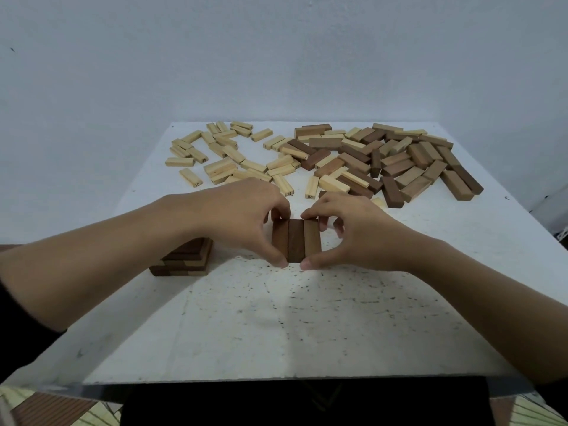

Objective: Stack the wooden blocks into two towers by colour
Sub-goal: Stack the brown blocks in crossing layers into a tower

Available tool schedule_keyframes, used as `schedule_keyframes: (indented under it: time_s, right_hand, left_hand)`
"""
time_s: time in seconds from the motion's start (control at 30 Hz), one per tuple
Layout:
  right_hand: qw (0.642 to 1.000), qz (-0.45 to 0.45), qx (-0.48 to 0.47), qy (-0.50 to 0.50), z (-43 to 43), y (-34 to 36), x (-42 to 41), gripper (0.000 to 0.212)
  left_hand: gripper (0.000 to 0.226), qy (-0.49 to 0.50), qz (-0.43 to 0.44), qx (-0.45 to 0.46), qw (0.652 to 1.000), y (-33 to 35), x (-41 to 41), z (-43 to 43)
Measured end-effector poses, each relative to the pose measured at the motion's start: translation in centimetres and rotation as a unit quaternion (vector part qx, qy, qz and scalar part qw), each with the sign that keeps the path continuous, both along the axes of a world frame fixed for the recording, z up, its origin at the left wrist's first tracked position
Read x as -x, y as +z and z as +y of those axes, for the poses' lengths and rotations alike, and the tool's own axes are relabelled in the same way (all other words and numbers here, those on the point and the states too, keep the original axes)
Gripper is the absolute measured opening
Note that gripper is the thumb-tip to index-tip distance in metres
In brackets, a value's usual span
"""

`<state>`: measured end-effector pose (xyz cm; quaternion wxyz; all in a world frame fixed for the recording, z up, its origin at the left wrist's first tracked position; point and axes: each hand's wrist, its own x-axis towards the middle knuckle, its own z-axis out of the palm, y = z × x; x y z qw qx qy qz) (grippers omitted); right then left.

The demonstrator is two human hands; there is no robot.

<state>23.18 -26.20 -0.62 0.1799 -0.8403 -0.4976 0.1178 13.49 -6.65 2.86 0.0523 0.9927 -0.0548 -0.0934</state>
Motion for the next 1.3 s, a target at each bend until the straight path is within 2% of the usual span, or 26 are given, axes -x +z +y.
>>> schedule_keyframes:
  time_s: [0.3,0.5,0.73,1.07,1.3]
  right_hand:
    - [1.0,0.022,0.011,0.007,0.5,0.1,-0.4,0.071]
    - [0.999,0.033,0.003,0.012,0.6,0.4,-0.7,0.071]
    - [0.999,0.029,0.006,0.028,0.3,0.4,-0.9,0.078]
    - [0.998,0.035,0.002,0.043,0.4,0.6,-0.8,0.064]
    - [0.999,0.023,0.0,0.036,0.6,0.9,-0.5,0.063]
  left_hand:
    - [0.061,0.005,0.003,0.007,1.0,0.0,-0.3,-0.6]
    - [0.068,0.028,0.015,0.018,0.999,0.2,-0.6,-0.5]
    - [0.065,0.047,0.016,0.023,0.998,0.0,-0.4,-0.8]
    - [0.063,0.046,0.016,0.029,0.998,0.2,-0.4,-1.1]
    - [0.062,0.055,-0.002,0.047,0.997,0.4,-0.3,-1.2]
